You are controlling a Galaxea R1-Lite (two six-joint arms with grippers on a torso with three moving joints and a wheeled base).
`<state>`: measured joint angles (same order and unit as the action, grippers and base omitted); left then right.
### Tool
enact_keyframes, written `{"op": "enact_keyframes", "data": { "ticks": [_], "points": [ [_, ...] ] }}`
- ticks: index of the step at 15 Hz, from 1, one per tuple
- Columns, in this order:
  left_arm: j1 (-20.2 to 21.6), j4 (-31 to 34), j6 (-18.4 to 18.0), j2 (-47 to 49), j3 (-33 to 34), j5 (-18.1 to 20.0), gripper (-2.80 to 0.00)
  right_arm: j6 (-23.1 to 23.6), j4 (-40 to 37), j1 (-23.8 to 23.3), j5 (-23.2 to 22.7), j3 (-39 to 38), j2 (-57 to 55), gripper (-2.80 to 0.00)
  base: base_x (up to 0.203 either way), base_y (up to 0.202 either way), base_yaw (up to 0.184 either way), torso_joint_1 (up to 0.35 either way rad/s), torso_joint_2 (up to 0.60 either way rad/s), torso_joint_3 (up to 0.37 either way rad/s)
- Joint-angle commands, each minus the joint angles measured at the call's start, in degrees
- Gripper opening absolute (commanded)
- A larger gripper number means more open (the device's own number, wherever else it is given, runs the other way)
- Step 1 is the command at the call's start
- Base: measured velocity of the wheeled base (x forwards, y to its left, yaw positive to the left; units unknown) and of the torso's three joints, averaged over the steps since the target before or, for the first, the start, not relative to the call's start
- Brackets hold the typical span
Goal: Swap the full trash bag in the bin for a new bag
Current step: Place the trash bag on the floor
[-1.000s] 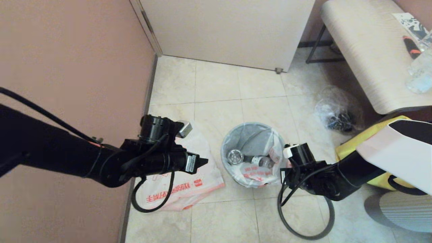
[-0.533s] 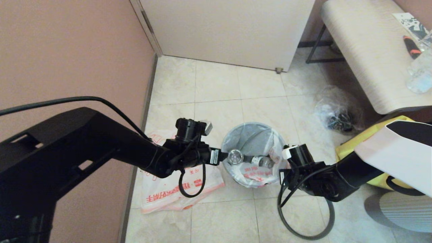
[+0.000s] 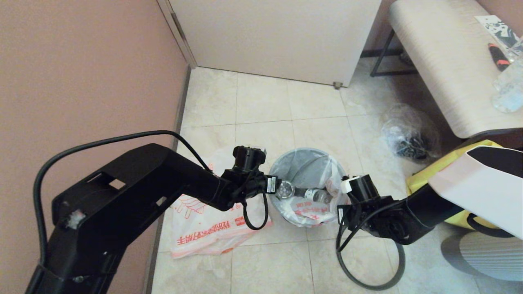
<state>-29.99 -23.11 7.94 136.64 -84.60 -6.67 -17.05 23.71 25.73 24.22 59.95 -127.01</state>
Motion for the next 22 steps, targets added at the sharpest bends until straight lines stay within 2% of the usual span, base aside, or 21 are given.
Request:
{"op": "enact_keyframes", "data": {
  "ticks": [1, 3, 10, 18, 22],
  "points": [
    [-0.4, 0.0, 0.1, 2.3, -2.0, -0.1, -2.8, -0.1, 0.1, 0.0, 0.1, 0.0, 0.1, -2.8, 0.0, 0.0, 0.0, 0.0, 0.0, 0.0],
    [-1.4, 0.1, 0.1, 3.6, -2.6, -0.3, -2.8, -0.1, 0.1, 0.0, 0.1, 0.0, 0.3, -2.8, 0.0, 0.0, 0.0, 0.0, 0.0, 0.0],
    [-2.2, -0.4, 0.2, 4.5, -3.8, -5.1, -2.8, -0.1, 0.1, 0.7, 0.1, -0.2, 3.0, -2.8, 0.0, 0.0, 0.0, 0.0, 0.0, 0.0],
    [-3.3, -0.5, 0.4, 3.3, -2.0, -11.7, -2.8, -0.1, -1.1, 5.8, 0.3, -1.3, 10.9, -2.8, 0.0, 0.0, 0.0, 0.0, 0.0, 0.0],
    [-4.0, -3.7, 0.3, 2.6, 0.4, -12.9, -2.8, -0.2, -0.8, 7.8, 0.2, -0.9, 13.1, -2.8, 0.0, 0.0, 0.0, 0.0, 0.0, 0.0]
  ]
}}
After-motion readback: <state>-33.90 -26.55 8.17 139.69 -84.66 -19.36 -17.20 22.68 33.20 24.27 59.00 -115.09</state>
